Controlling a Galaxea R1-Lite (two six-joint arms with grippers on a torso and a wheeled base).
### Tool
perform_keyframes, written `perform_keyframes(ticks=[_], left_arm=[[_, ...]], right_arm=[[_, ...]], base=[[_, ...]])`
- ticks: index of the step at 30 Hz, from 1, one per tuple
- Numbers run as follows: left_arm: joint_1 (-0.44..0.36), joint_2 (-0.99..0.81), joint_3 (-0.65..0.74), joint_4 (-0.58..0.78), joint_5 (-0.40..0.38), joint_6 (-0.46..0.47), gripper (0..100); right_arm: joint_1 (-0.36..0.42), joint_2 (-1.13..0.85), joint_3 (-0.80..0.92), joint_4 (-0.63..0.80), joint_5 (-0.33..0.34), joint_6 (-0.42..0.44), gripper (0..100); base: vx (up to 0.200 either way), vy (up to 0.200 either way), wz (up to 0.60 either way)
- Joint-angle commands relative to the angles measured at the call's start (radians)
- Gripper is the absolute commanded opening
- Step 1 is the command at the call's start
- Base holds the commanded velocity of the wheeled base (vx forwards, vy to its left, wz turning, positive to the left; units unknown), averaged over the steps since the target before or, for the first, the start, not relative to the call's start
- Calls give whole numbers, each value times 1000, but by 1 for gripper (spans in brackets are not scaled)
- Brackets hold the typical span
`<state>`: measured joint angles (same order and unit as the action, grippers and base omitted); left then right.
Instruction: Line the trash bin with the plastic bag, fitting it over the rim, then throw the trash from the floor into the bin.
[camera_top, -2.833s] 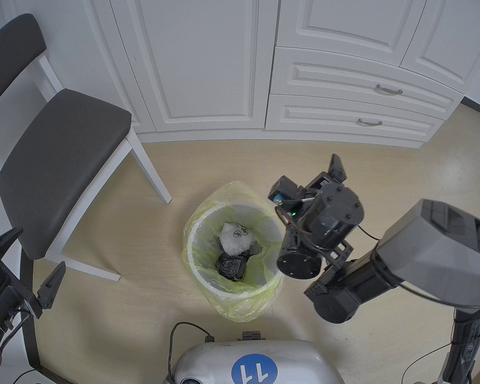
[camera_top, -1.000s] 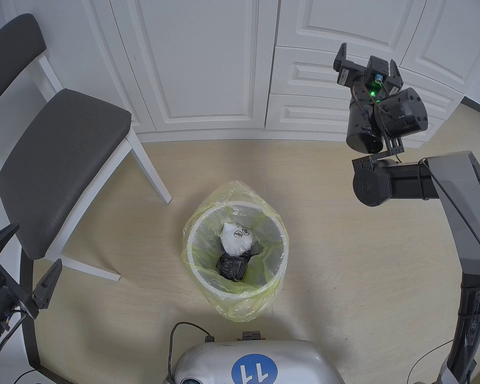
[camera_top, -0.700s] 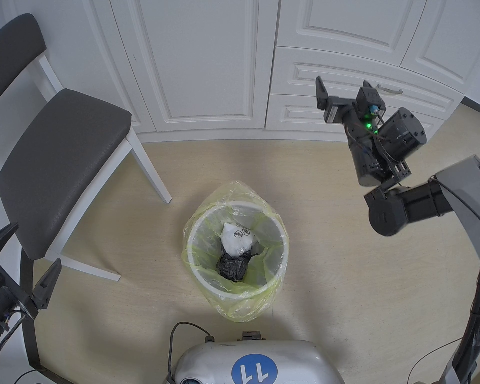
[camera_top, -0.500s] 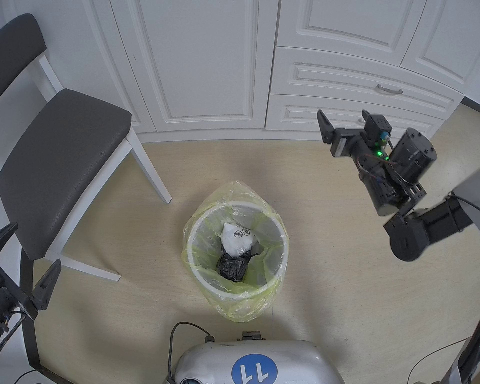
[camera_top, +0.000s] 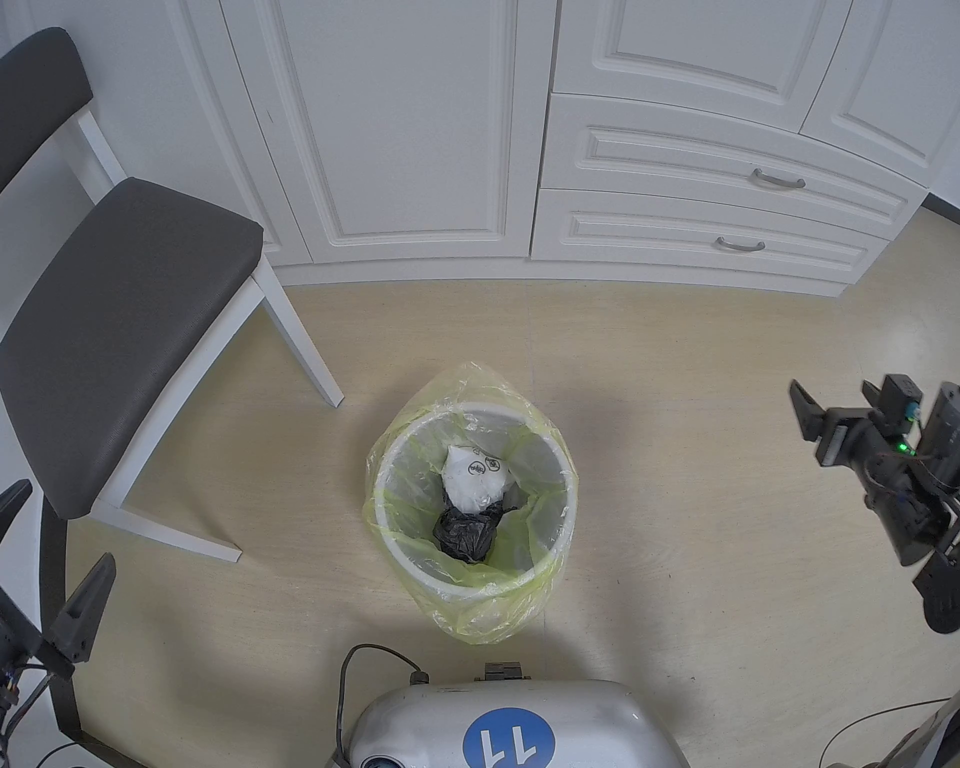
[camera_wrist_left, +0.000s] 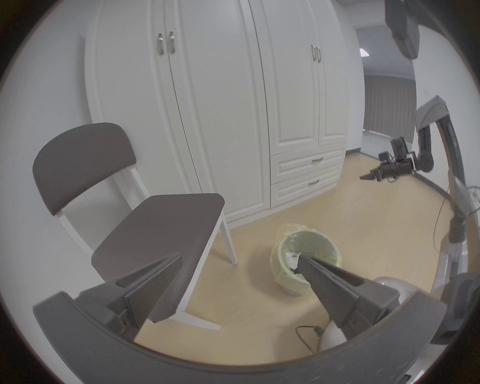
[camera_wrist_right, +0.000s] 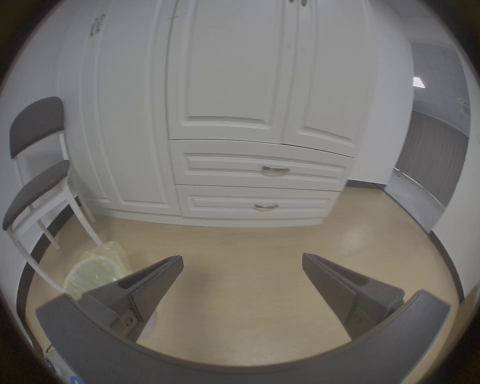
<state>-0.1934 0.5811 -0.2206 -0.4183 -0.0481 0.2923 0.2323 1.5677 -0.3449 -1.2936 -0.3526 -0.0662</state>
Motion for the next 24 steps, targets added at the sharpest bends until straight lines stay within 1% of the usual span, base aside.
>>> perform_keyframes(ticks=[1, 5, 6, 7, 8, 9, 13, 16, 17, 18, 19, 22, 23, 24], left_arm=[[2, -147, 30, 3, -13, -88, 100], [75, -173, 15, -4, -16, -113, 100], [81, -175, 14, -7, -16, -114, 100], [117, -185, -3, 1, -16, -122, 100], [131, -195, -14, 3, -18, -127, 100], [132, -196, -16, 3, -18, -128, 100], [150, -233, -45, 3, -18, -173, 100], [155, -247, -51, 4, -16, -179, 100], [158, -254, -54, 4, -16, -179, 100], [158, -256, -54, 4, -16, -179, 100], [161, -267, -55, 4, -16, -179, 100], [163, -274, -66, 6, -15, -179, 100], [163, -279, -69, 4, -15, -179, 100], [163, -280, -71, 4, -15, -179, 100]], right_arm=[[-148, -285, 199, 31, -42, 23, 100], [-185, -400, 256, 30, -42, 23, 100], [-185, -411, 259, 30, -43, 23, 100], [-186, -468, 268, 31, -45, 23, 100], [-186, -514, 274, 33, -45, 23, 100], [-186, -518, 274, 33, -45, 23, 100], [-188, -689, 299, 50, -62, 17, 100], [-188, -781, 299, 102, -63, 19, 100], [-189, -847, 299, 151, -63, 20, 100], [-189, -868, 299, 166, -63, 20, 100], [-191, -954, 297, 237, -63, 19, 100], [-191, -1066, 296, 327, -63, 19, 100], [-192, -1140, 297, 392, -63, 19, 100], [-192, -1147, 296, 398, -63, 19, 100]], base=[[0, 0, 0], [0, 0, 0], [0, 0, 0], [0, 0, 0], [0, 0, 0], [0, 0, 0], [0, 0, 0], [0, 0, 0], [0, 0, 0], [0, 0, 0], [0, 0, 0], [0, 0, 0], [0, 0, 0], [0, 0, 0]])
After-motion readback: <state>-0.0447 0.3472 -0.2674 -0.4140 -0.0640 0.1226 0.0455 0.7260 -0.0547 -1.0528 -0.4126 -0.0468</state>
